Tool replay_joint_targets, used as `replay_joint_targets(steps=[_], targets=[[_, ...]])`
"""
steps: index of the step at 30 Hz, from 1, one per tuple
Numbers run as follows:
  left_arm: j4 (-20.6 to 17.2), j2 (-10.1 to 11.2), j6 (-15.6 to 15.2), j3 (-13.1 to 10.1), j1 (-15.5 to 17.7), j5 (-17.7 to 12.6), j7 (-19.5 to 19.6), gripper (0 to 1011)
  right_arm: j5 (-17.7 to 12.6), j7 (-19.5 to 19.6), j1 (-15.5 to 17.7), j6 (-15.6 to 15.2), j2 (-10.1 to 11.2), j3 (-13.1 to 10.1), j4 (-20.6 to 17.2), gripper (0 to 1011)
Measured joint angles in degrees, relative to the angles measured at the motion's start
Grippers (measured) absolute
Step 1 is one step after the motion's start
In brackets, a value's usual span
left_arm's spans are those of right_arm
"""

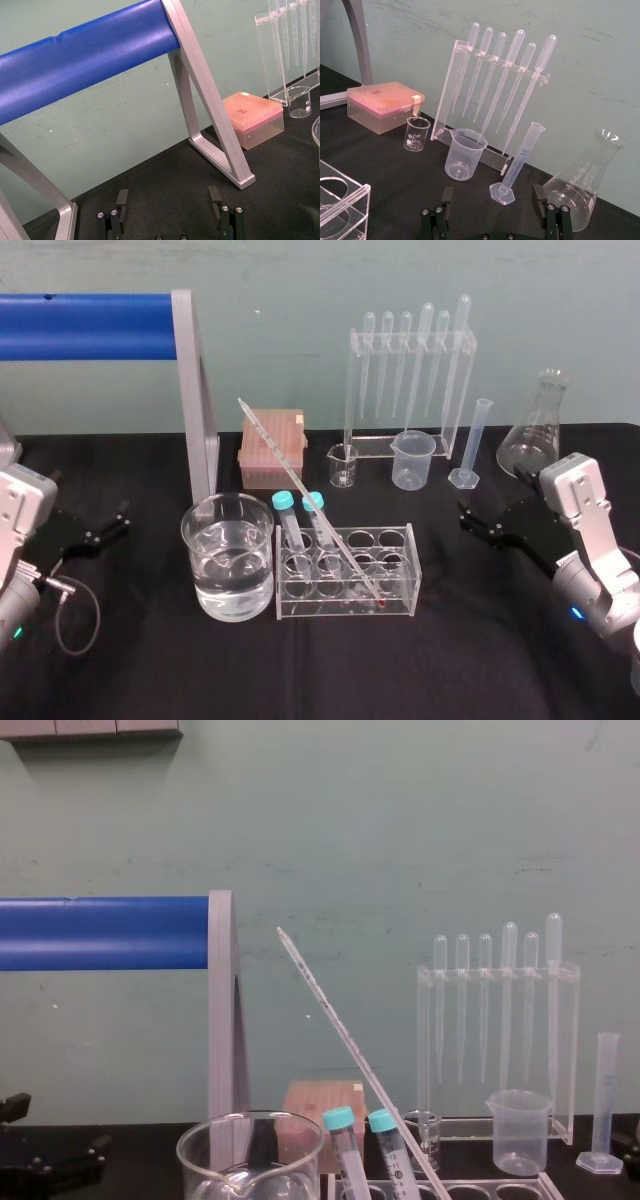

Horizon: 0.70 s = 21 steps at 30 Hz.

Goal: Hold the thermometer with one hand and immerse one end into the beaker, then reinsert it into the test tube rack.

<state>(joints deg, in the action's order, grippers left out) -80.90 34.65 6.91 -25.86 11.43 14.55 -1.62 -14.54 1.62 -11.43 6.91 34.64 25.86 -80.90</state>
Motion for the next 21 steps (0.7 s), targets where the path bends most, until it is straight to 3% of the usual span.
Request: replay_joint_targets(steps=[21], targets=[[0.0, 0.0, 0.0, 0.0, 0.0, 0.0, 0.0, 1008, 0.0, 0.0, 0.0, 0.0, 0.0, 0.0, 0.0, 1003]])
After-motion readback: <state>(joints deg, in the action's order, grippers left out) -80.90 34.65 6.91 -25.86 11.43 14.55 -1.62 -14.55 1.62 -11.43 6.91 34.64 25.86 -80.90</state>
